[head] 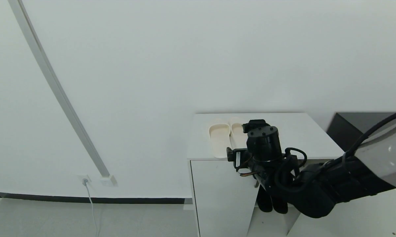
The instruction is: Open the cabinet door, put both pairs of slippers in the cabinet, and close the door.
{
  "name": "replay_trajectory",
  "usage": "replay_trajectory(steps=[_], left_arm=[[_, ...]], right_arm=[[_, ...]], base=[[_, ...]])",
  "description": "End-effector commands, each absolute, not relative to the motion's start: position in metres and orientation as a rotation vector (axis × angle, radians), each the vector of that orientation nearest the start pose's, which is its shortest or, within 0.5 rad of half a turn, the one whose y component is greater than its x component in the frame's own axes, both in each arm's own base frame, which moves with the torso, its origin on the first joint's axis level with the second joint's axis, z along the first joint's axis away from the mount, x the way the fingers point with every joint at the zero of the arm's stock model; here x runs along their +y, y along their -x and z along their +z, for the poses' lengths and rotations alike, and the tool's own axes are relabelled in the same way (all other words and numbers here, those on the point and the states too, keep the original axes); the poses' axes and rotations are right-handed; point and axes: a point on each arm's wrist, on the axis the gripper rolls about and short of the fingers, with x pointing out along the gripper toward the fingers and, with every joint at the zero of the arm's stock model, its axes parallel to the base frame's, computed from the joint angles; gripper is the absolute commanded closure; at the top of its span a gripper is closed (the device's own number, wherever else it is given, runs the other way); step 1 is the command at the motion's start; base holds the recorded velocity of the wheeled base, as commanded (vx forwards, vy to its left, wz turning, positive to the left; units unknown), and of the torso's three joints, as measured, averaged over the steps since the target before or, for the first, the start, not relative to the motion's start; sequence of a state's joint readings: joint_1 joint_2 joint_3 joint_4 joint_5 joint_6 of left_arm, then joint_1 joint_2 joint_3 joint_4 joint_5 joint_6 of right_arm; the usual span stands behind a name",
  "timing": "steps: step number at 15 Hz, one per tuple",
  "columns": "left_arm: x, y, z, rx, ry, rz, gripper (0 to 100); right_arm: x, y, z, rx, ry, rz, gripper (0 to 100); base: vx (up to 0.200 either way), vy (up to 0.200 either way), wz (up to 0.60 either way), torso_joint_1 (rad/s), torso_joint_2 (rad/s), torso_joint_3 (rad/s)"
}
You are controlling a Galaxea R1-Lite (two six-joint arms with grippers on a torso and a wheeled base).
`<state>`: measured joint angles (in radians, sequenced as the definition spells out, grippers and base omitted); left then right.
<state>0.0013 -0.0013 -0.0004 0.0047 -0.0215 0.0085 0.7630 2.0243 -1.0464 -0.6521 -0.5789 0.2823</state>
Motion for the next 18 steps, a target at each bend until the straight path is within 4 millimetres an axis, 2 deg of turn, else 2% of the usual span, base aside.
replay_trajectory(steps=[1,4,10,14,18], left_arm=[[-0.001,0.023,0.075,0.003,-0.008,-0.02,100],[-0.001,0.023,0.075,0.003,-0.008,-0.021,100],[-0.001,0.023,0.075,0.003,-0.006,-0.02,100],[-0.001,0.023,0.075,0.003,-0.008,-0.02,100],[-0.001,0.023,0.075,0.003,-0.006,-0.02,100]], right_arm=[[0.255,-0.281,0.161,0.225,-0.128,0.157,0],[0.257,-0.279,0.155,0.242,-0.115,0.161,0],[0.27,-0.282,0.117,0.287,-0.079,0.174,0],[0.275,-0.291,0.085,0.297,-0.065,0.164,0],[0.275,-0.311,0.072,0.284,-0.052,0.145,0]], base=[[0.0,0.0,0.0,0.0,0.0,0.0],[0.2,0.0,0.0,-0.001,0.0,0.002],[0.2,0.0,0.0,0.006,0.0,0.002],[0.0,0.0,0.0,0.0,0.0,0.0],[0.0,0.0,0.0,0.0,0.0,0.0]])
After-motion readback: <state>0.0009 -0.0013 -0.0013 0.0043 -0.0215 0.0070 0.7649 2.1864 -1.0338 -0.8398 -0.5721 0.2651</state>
